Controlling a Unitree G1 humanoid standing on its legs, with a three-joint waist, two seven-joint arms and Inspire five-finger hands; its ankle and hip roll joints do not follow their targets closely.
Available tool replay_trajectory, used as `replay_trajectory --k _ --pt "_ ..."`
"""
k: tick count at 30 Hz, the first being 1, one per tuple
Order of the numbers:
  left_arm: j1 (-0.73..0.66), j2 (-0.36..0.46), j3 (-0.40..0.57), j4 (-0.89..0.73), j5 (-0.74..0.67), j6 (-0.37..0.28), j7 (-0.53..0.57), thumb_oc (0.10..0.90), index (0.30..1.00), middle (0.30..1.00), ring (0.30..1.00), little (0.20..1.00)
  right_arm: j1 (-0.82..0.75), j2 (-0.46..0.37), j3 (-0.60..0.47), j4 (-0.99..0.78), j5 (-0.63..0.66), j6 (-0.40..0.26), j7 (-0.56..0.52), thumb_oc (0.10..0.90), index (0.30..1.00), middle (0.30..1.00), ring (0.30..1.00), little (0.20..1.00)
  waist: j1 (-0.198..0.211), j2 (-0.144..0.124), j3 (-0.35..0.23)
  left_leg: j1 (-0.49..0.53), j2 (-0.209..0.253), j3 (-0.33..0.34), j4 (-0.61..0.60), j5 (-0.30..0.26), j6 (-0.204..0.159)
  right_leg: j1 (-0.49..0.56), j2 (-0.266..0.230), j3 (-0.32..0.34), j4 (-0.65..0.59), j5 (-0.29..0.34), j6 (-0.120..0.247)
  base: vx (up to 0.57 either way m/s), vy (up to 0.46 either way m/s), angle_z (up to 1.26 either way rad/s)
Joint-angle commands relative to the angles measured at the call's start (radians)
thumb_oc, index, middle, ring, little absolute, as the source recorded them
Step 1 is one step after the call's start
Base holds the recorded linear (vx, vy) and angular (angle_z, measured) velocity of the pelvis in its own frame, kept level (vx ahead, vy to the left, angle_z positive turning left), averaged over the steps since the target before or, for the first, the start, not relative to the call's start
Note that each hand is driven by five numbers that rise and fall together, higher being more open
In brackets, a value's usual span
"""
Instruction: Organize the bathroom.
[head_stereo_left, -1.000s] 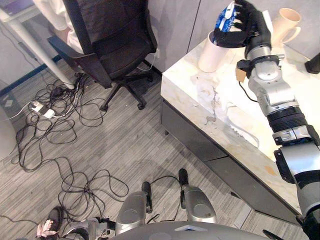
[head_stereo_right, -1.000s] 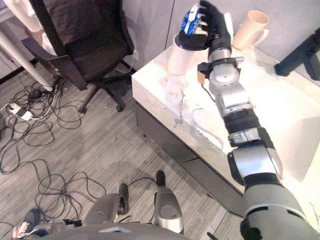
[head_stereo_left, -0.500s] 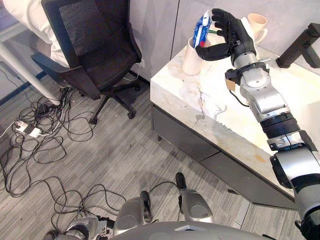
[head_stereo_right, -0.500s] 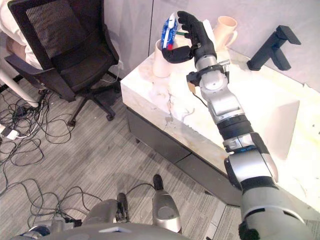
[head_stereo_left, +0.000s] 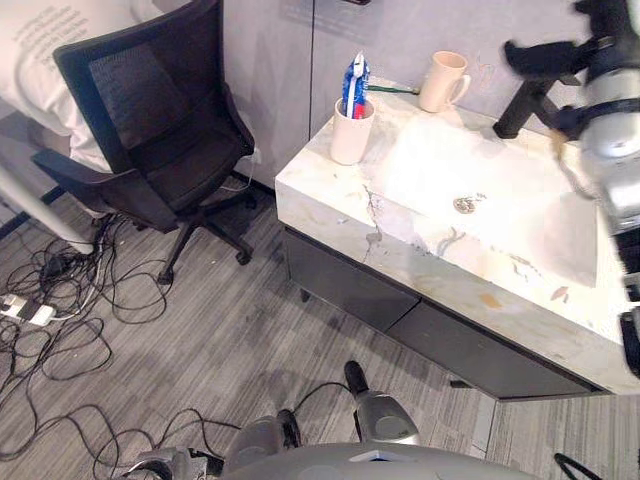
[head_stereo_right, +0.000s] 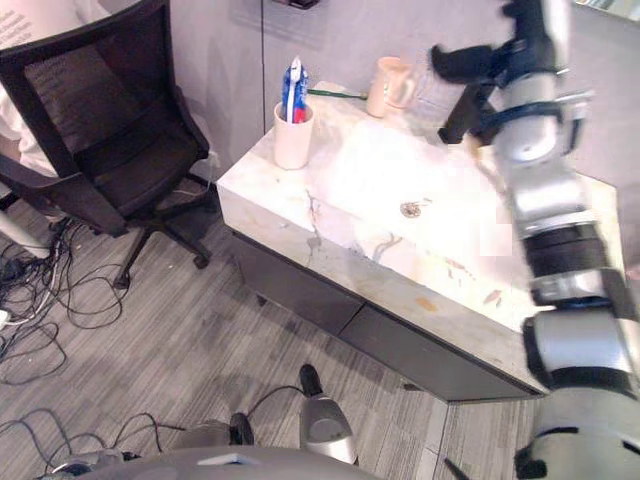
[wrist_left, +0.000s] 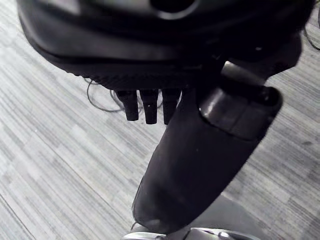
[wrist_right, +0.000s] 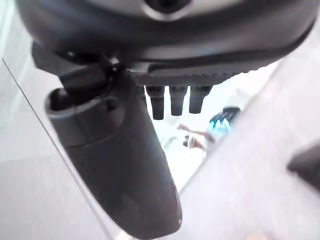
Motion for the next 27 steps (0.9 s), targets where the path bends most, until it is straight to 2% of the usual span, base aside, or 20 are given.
replay_trajectory --k 1,3,7,8,9,11,12,13,14,15,18,19,20,22,23,25,27 --pt "0.031 0.075 -0.026 0.015 0.011 -0.019 -0.010 0.800 0.900 0.900 0.900 0.900 -0.216 -0.094 -0.073 0.116 0.000 -0.093 -0.144 0.800 0.900 0.900 0.900 0.900 0.002 0.021 -0.033 0.117 -0.027 -0.059 -0.119 -0.030 0.032 -0.038 0.063 0.013 0.145 -0.176 -0.035 -0.14 0.141 -0.35" --pt "0.020 0.075 -0.029 0.019 -0.003 -0.026 -0.010 0.800 0.900 0.900 0.900 0.900 -0.196 -0.175 -0.095 0.162 0.053 -0.095 -0.156 0.800 0.900 0.900 0.900 0.900 -0.023 0.018 -0.023 0.104 -0.035 -0.049 -0.090 -0.044 0.034 -0.051 0.066 0.030 0.154 -0.170 -0.035 -0.14 0.137 -0.37" --pt "0.012 0.067 -0.013 0.030 -0.032 -0.063 -0.005 0.800 0.900 0.900 0.900 0.900 -0.039 -0.297 -0.239 0.255 0.119 -0.084 -0.175 0.800 0.900 0.900 0.900 0.900 -0.082 0.018 0.000 0.096 -0.046 -0.026 -0.053 -0.083 0.046 -0.084 0.071 0.073 0.153 -0.135 -0.018 -0.16 0.149 -0.40" --pt "0.009 0.065 -0.011 0.024 -0.060 -0.075 0.007 0.800 0.900 0.900 0.900 0.900 0.134 -0.359 -0.400 0.324 0.216 -0.073 -0.137 0.800 0.900 0.900 0.900 0.900 -0.124 0.018 0.015 0.089 -0.042 -0.002 -0.037 -0.095 0.050 -0.110 0.066 0.089 0.152 -0.107 -0.006 -0.19 0.141 -0.48" --pt "0.007 0.069 -0.015 0.023 -0.062 -0.075 0.009 0.800 0.900 0.900 0.900 0.900 0.163 -0.361 -0.428 0.323 0.218 -0.070 -0.137 0.800 0.900 0.900 0.900 0.900 -0.120 0.015 0.015 0.088 -0.041 0.000 -0.036 -0.096 0.050 -0.111 0.066 0.090 0.152 -0.105 -0.006 -0.19 0.142 -0.33" --pt "0.011 0.063 -0.007 0.022 -0.091 -0.077 0.025 0.800 0.900 0.900 0.900 0.900 0.298 -0.388 -0.558 0.389 0.267 -0.052 -0.092 0.800 0.900 0.900 0.900 0.900 -0.152 0.018 0.020 0.092 -0.036 0.019 -0.045 -0.092 0.045 -0.124 0.060 0.083 0.148 -0.086 0.005 -0.09 0.078 -0.29" --pt "0.012 0.067 -0.008 0.024 -0.094 -0.080 0.031 0.800 0.900 0.900 0.900 0.900 0.426 -0.385 -0.675 0.407 0.286 -0.028 -0.080 0.800 0.900 0.900 0.900 0.900 -0.155 0.014 0.022 0.097 -0.030 0.032 -0.056 -0.084 0.039 -0.128 0.053 0.064 0.144 -0.078 0.011 -0.11 0.065 -0.50" --pt "0.018 0.064 0.008 0.026 -0.095 -0.086 0.037 0.800 0.900 0.900 0.900 0.900 0.495 -0.377 -0.729 0.429 0.308 -0.027 -0.054 0.800 0.900 0.900 0.900 0.900 -0.167 0.014 0.026 0.100 -0.025 0.047 -0.067 -0.076 0.034 -0.133 0.045 0.041 0.140 -0.073 0.016 -0.14 0.052 -0.37" --pt "0.023 0.068 0.011 0.030 -0.098 -0.092 0.038 0.800 0.900 0.900 0.900 0.900 0.597 -0.360 -0.811 0.436 0.326 -0.018 -0.039 0.800 0.900 0.900 0.900 0.900 -0.163 0.012 0.033 0.102 -0.017 0.059 -0.077 -0.063 0.028 -0.141 0.040 0.008 0.156 -0.079 0.016 -0.12 0.096 -0.49" --pt "0.028 0.078 0.016 0.038 -0.112 -0.107 0.039 0.800 0.900 0.900 0.900 0.900 0.729 -0.329 -0.915 0.440 0.355 0.008 -0.018 0.800 0.900 0.900 0.900 0.900 -0.148 0.026 0.047 0.115 0.006 0.079 -0.110 -0.057 0.025 -0.144 0.038 -0.060 0.219 -0.138 0.016 -0.14 0.088 -0.73" --pt "0.030 0.080 0.023 0.041 -0.102 -0.122 0.044 0.800 0.900 0.900 0.900 0.900 0.822 -0.291 -0.987 0.498 0.361 0.038 0.003 0.800 0.900 0.900 0.900 0.900 -0.122 0.043 0.056 0.112 0.025 0.103 -0.160 -0.013 0.025 -0.133 0.043 -0.137 0.322 -0.241 -0.016 -0.12 0.021 -1.19" --pt "0.034 0.080 0.028 0.044 -0.099 -0.132 0.043 0.800 0.900 0.900 0.900 0.900 0.832 -0.275 -0.989 0.517 0.361 0.049 0.010 0.800 0.900 0.900 0.900 0.900 -0.105 0.051 0.056 0.106 0.032 0.115 -0.181 0.009 0.023 -0.119 0.044 -0.182 0.351 -0.272 -0.026 -0.12 -0.042 -0.95" --pt "0.046 0.079 0.038 0.053 -0.091 -0.154 0.036 0.800 0.900 0.900 0.900 0.900 0.836 -0.237 -0.972 0.547 0.352 0.066 0.021 0.800 0.900 0.900 0.900 0.900 -0.067 0.057 0.050 0.105 0.038 0.153 -0.217 0.034 0.018 -0.082 0.039 -0.260 0.366 -0.325 -0.044 -0.11 -0.050 -0.95" --pt "0.059 0.078 0.059 0.065 -0.078 -0.172 0.025 0.800 0.900 0.900 0.900 0.900 0.813 -0.202 -0.928 0.576 0.355 0.073 0.030 0.800 0.900 0.900 0.900 0.900 -0.031 0.049 0.038 0.094 0.034 0.194 -0.222 0.040 0.023 -0.027 0.030 -0.321 0.326 -0.347 -0.058 -0.05 -0.075 -1.15" --pt "0.067 0.079 0.064 0.071 -0.085 -0.184 0.020 0.800 0.900 0.900 0.900 0.900 0.788 -0.177 -0.889 0.592 0.353 0.064 0.029 0.800 0.900 0.900 0.900 0.900 -0.009 0.036 0.030 0.079 0.033 0.216 -0.204 0.040 0.017 0.012 0.028 -0.358 0.258 -0.332 -0.068 -0.02 -0.112 -1.25" --pt "0.077 0.075 0.083 0.087 -0.070 -0.213 0.005 0.800 0.900 0.900 0.900 0.900 0.759 -0.119 -0.813 0.611 0.344 0.069 0.024 0.800 0.900 0.900 0.900 0.900 0.024 0.019 0.028 0.028 0.045 0.242 -0.165 0.052 -0.009 0.061 0.044 -0.368 0.158 -0.309 -0.079 0.00 -0.163 -1.26" --pt "0.078 0.071 0.091 0.086 -0.036 -0.225 -0.011 0.800 0.900 0.900 0.900 0.900 0.757 -0.065 -0.777 0.595 0.352 0.091 -0.010 0.800 0.900 0.900 0.900 0.900 0.029 0.015 0.032 0.005 0.049 0.234 -0.154 0.061 -0.017 0.077 0.062 -0.346 0.116 -0.297 -0.084 0.01 -0.135 -0.93"
